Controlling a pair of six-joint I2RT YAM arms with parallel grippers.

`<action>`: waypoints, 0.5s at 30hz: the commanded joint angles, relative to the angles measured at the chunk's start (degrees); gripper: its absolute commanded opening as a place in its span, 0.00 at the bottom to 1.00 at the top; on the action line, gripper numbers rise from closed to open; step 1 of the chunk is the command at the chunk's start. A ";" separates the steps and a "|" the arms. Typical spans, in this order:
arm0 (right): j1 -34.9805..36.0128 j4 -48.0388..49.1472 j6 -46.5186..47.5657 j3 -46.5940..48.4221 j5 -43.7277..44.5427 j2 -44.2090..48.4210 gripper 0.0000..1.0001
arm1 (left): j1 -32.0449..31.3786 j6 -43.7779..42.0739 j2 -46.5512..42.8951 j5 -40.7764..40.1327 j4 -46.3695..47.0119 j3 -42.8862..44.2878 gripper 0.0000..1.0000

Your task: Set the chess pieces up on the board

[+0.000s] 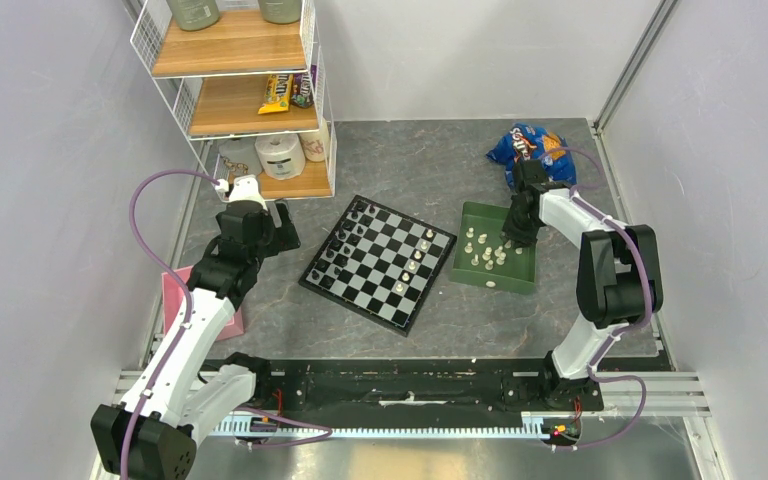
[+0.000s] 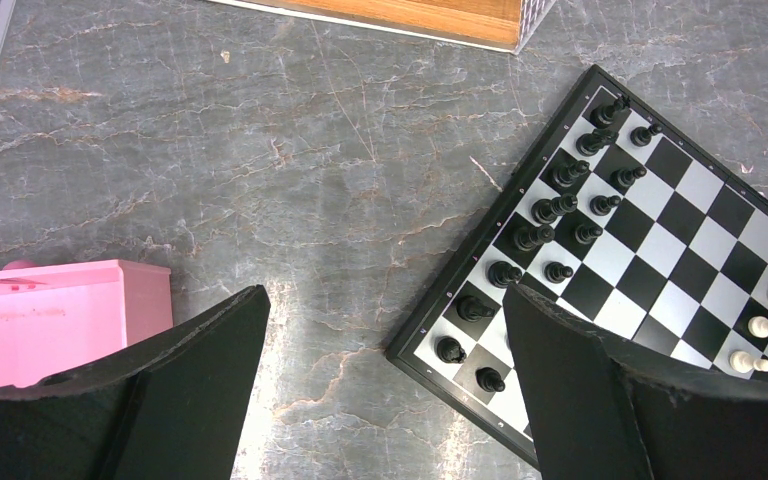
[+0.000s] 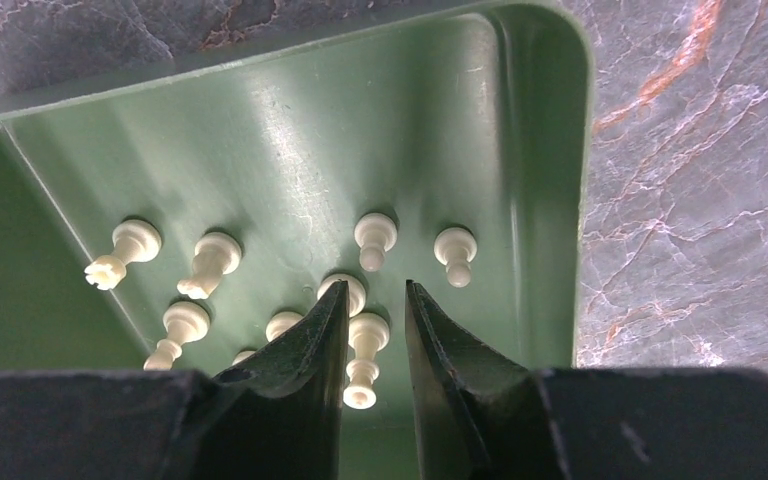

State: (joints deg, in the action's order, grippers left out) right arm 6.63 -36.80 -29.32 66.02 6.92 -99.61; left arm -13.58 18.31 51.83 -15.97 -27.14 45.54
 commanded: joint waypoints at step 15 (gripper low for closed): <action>-0.18 2.76 0.78 2.67 1.38 -1.40 0.27 | 0.22 -1.43 -0.07 -0.18 1.03 -0.27 0.95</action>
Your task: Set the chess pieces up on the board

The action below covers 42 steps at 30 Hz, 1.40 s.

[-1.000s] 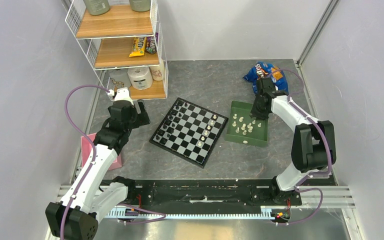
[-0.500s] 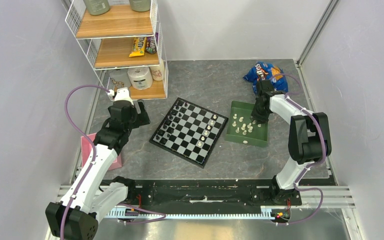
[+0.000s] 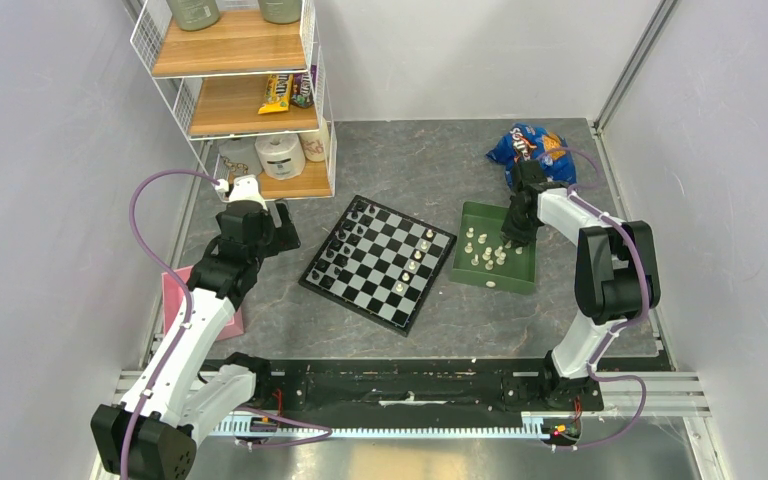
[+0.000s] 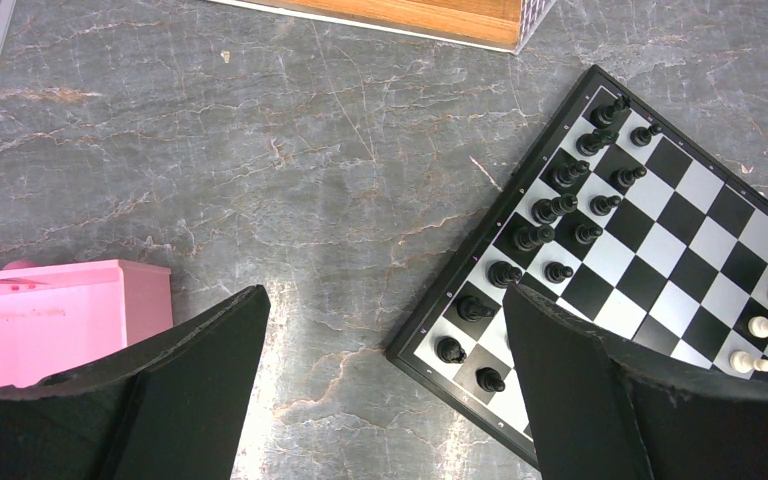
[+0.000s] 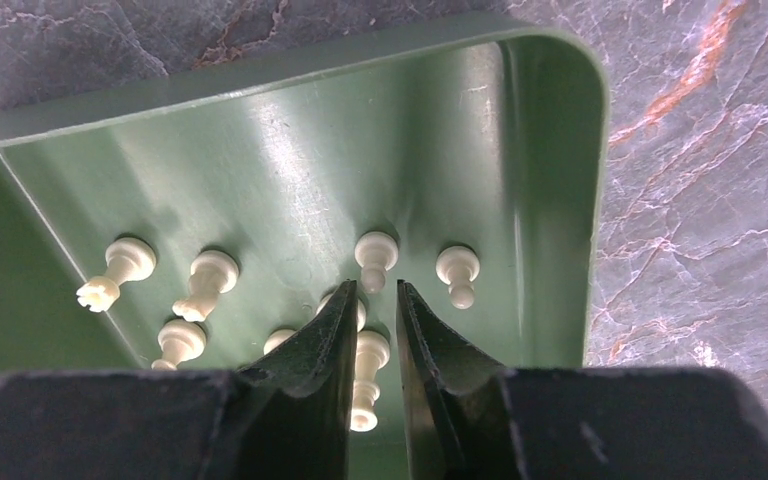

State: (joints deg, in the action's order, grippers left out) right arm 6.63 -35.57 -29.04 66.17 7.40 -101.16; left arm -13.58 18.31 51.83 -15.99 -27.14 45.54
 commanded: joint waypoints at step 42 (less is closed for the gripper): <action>-0.31 -2.83 3.37 5.75 -0.13 5.68 0.41 | 0.22 -1.43 -0.51 0.34 1.03 -0.19 0.95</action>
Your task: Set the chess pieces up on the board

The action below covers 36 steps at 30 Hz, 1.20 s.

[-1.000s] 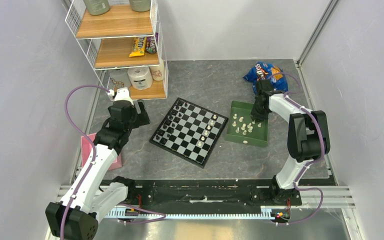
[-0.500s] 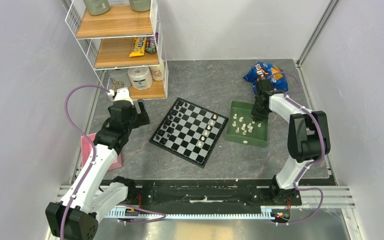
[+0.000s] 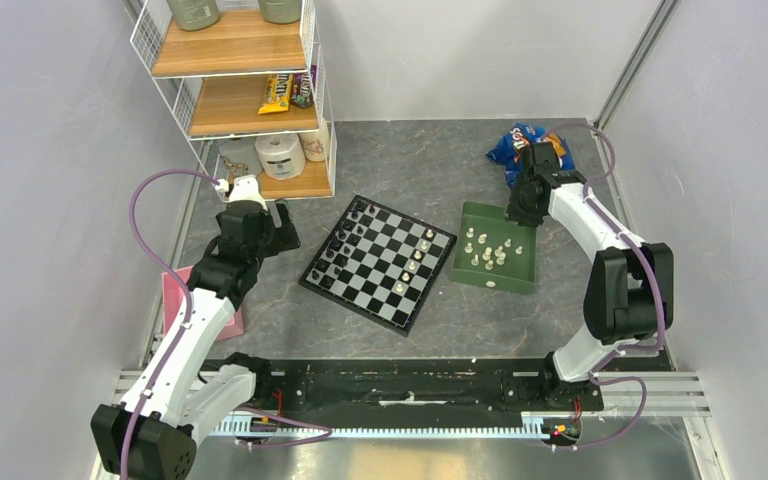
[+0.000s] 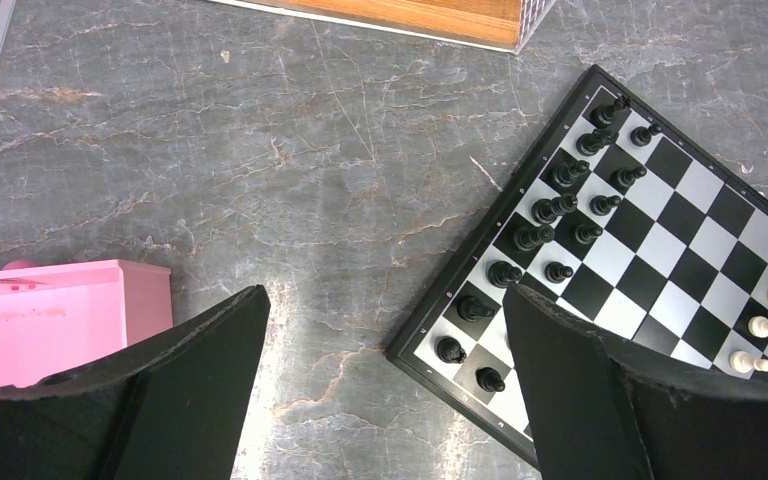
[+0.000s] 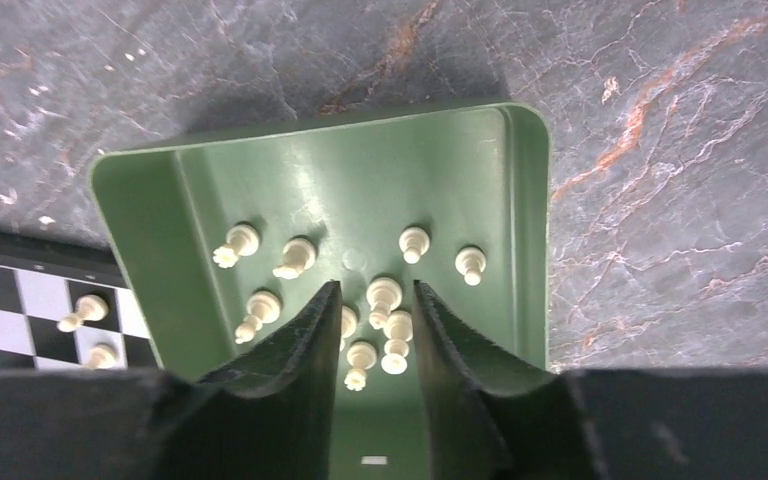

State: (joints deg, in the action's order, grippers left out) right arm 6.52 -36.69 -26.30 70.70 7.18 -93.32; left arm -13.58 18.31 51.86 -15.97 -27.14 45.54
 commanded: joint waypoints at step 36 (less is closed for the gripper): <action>-0.25 0.50 -0.46 -0.30 0.24 -11.60 0.26 | 0.22 -1.43 -0.37 0.06 1.03 -0.24 0.95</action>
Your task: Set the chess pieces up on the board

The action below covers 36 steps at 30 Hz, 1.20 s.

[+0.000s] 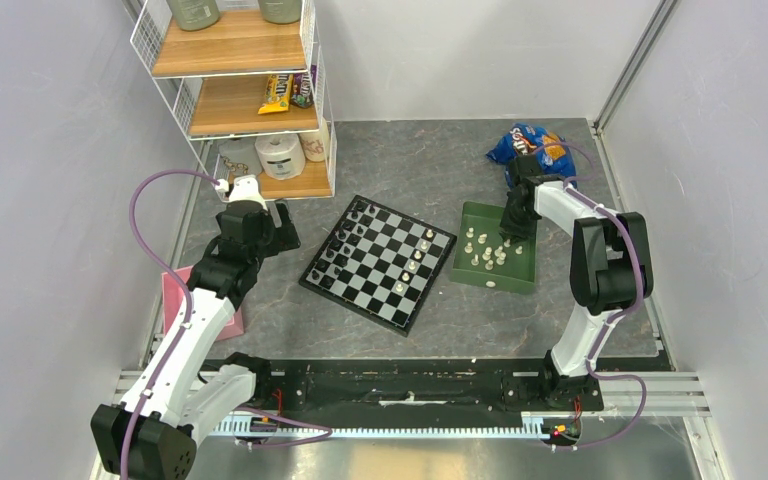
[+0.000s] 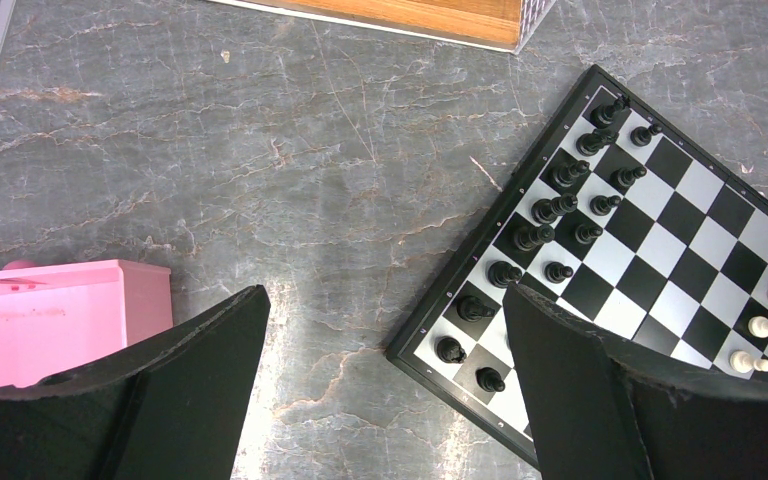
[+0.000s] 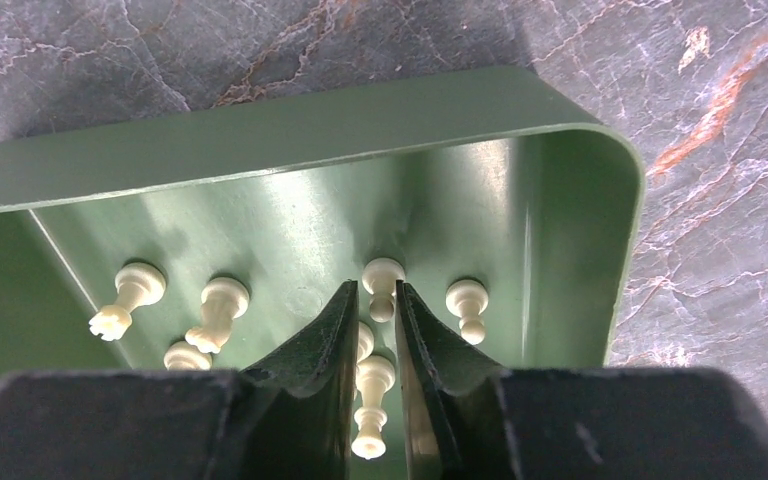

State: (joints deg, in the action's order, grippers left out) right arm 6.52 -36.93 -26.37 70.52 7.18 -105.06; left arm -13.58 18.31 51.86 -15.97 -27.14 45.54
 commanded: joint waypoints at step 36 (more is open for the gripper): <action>18.59 -2.98 -4.07 5.17 -5.36 18.00 0.00 | 0.22 -1.35 0.26 0.94 1.03 -0.03 0.95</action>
State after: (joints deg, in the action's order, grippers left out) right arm 16.86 -38.65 -27.99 73.60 1.08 -87.92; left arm -13.58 18.31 51.88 -15.94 -27.14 45.54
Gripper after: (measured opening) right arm 0.126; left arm 0.949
